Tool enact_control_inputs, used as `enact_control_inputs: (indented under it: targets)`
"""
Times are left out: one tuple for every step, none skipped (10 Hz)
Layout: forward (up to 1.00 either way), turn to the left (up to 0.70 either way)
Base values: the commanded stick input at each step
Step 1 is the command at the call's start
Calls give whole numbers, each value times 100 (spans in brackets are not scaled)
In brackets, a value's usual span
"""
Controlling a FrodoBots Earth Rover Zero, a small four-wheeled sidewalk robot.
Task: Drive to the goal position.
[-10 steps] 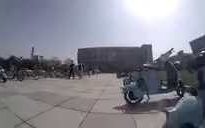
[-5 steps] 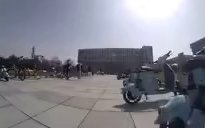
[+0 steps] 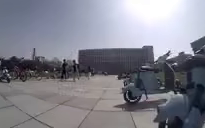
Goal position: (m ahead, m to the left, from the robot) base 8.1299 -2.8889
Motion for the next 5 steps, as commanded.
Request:
enact_control_inputs:
  targets:
    - [0, 100]
    - [0, 100]
    - [0, 100]
    - [0, 100]
    - [0, 100]
